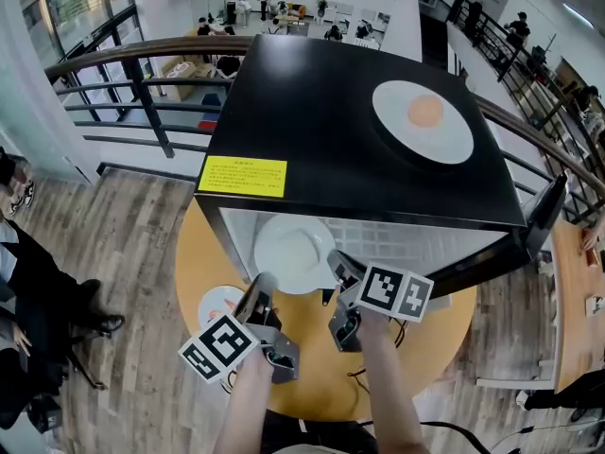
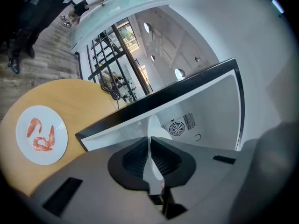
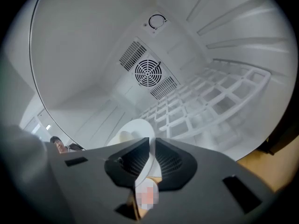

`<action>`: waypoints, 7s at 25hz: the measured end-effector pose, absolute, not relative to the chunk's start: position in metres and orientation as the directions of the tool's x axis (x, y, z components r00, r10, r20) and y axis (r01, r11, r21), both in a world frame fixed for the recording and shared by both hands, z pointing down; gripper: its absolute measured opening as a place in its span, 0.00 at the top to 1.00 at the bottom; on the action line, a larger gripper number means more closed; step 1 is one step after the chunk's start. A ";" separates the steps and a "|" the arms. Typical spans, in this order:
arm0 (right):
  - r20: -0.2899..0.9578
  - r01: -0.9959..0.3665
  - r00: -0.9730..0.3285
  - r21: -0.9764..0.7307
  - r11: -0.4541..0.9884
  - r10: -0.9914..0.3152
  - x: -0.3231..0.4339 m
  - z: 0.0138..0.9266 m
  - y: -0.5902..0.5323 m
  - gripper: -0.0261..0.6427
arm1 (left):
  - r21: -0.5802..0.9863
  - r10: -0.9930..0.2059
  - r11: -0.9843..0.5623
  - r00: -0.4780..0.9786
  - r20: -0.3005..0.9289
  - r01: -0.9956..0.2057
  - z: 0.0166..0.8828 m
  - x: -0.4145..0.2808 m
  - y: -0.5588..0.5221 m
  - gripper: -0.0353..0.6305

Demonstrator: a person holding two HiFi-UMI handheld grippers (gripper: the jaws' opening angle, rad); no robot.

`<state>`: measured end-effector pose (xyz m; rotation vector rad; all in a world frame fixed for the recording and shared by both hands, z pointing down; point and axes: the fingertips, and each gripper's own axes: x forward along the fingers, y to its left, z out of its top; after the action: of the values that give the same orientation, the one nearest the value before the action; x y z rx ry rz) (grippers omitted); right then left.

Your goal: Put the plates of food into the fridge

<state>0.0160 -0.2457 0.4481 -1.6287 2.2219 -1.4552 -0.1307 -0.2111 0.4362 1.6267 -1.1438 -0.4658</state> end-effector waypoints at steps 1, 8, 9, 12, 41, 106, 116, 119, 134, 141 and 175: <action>0.469 -0.743 -0.445 -0.669 0.022 -0.763 0.016 0.448 -0.246 0.91 | 0.899 -0.858 0.011 0.458 0.233 -0.437 0.437 -0.132 -0.213 0.91; 0.478 -0.890 -0.297 -0.452 0.059 -0.827 0.026 0.441 -0.249 0.91 | 0.931 -0.894 0.080 0.387 0.225 -0.356 0.440 -0.127 -0.221 0.91; 0.468 -0.914 -0.266 -0.399 0.067 -0.843 0.031 0.437 -0.249 0.91 | 0.931 -0.897 0.082 0.381 0.224 -0.356 0.439 -0.126 -0.223 0.91; 0.424 -0.961 -0.206 -0.256 0.102 -0.882 0.043 0.422 -0.248 0.91 | 0.927 -0.900 0.075 0.375 0.222 -0.368 0.436 -0.125 -0.228 0.91; 0.335 -0.790 -0.612 -0.284 0.543 -0.716 -0.056 0.442 -0.221 0.94 | 0.832 -0.840 -0.083 0.488 0.237 -0.548 0.433 -0.111 -0.219 0.91; 0.509 -0.675 -0.728 -0.648 0.353 -0.459 -0.147 0.597 -0.115 0.94 | 0.561 -0.772 0.212 0.215 0.599 -0.800 0.599 -0.294 -0.063 0.87; 0.584 -0.706 -0.676 -0.689 0.165 -0.450 -0.157 0.645 -0.133 0.84 | 0.750 -0.677 0.235 0.450 0.583 -0.619 0.653 -0.298 -0.099 0.76; 0.590 -0.699 -0.675 -0.704 0.128 -0.444 -0.161 0.653 -0.134 0.84 | 0.770 -0.658 0.249 0.480 0.580 -0.588 0.660 -0.297 -0.104 0.75; 0.575 -0.598 -0.677 -0.794 -0.110 -0.459 -0.163 0.671 -0.133 0.83 | 0.842 -0.618 0.293 0.582 0.528 -0.452 0.669 -0.281 -0.117 0.75; 0.556 -0.569 -0.695 -0.813 -0.124 -0.456 -0.168 0.670 -0.133 0.83 | 0.838 -0.594 0.305 0.598 0.539 -0.452 0.671 -0.277 -0.116 0.76; 0.357 -0.252 -0.728 -0.933 -0.256 -0.585 -0.167 0.646 -0.114 0.93 | 0.870 -0.642 0.293 0.593 0.486 -0.396 0.647 -0.269 -0.101 0.90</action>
<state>-0.1667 -0.1139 0.6461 -1.0225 1.7521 -2.0817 -0.2693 -0.1010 0.6466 1.3228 -0.9949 -0.2056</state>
